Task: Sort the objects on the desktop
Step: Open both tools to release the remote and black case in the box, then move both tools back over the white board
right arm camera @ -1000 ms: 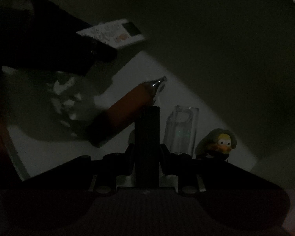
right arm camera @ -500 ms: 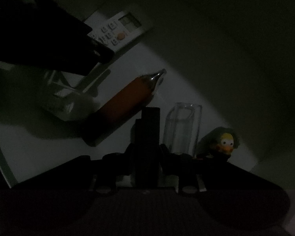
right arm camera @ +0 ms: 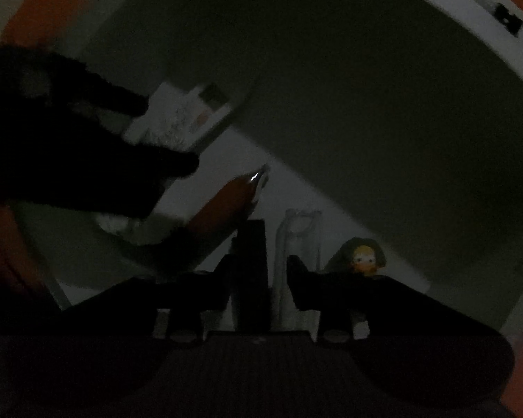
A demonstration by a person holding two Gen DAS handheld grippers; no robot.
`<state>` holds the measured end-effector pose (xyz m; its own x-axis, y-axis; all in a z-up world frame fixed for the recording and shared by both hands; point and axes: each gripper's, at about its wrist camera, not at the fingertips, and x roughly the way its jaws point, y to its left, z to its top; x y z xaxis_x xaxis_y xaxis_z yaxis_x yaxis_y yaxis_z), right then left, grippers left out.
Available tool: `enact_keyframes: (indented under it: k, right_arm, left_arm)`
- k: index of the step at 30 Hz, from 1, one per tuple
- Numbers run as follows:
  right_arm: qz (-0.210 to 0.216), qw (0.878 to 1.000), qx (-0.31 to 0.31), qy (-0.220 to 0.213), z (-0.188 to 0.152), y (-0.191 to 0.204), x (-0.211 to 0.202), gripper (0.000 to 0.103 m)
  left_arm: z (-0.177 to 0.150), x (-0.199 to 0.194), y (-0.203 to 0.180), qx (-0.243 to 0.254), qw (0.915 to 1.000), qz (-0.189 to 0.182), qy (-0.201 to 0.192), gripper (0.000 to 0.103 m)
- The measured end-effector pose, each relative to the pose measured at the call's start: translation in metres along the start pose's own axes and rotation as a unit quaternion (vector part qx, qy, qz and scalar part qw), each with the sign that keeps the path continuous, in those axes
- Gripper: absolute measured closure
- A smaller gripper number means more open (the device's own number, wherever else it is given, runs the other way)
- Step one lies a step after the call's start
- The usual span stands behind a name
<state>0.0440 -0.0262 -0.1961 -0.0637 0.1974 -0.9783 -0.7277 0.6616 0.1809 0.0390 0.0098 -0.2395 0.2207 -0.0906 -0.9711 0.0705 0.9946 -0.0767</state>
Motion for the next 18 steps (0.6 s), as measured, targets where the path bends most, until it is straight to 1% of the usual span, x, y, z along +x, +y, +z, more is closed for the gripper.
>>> enact_keyframes:
  k: [1,3,5,7,11,14,16,18]
  right_arm:
    - [0.005,1.0,0.01,-0.004,0.001,-0.004,-0.005,0.062]
    - [0.023,0.999,0.03,-0.013,0.006,-0.013,-0.017,0.062]
    - [0.033,0.998,0.048,-0.026,0.012,-0.026,-0.033,0.062]
    - [0.033,0.997,0.055,-0.043,0.016,-0.034,-0.052,0.058]
    - [0.024,0.995,0.065,-0.071,0.029,-0.049,-0.08,0.056]
    - [0.032,0.993,0.084,-0.078,0.038,-0.059,-0.086,0.055]
    - [0.047,0.99,0.103,-0.079,0.046,-0.063,-0.081,0.055]
    - [0.055,0.989,0.109,-0.082,0.05,-0.067,-0.086,0.055]
  left_arm:
    - [0.007,-0.005,0.003,0.0,1.0,-0.002,-0.002,0.028]
    - [0.015,-0.009,-0.002,-0.007,0.9999,-0.007,-0.004,0.027]
    - [0.02,-0.011,-0.003,-0.018,0.9997,-0.014,-0.013,0.022]
    - [0.027,-0.017,-0.001,-0.027,0.9992,-0.017,-0.024,0.021]
    - [0.044,-0.032,0.0,-0.033,0.9981,-0.026,-0.045,0.021]
    - [0.056,-0.048,0.001,-0.037,0.9971,-0.032,-0.059,0.021]
    - [0.065,-0.047,-0.005,-0.031,0.9969,-0.039,-0.062,0.021]
    - [0.071,-0.053,-0.006,-0.025,0.9965,-0.042,-0.067,0.021]
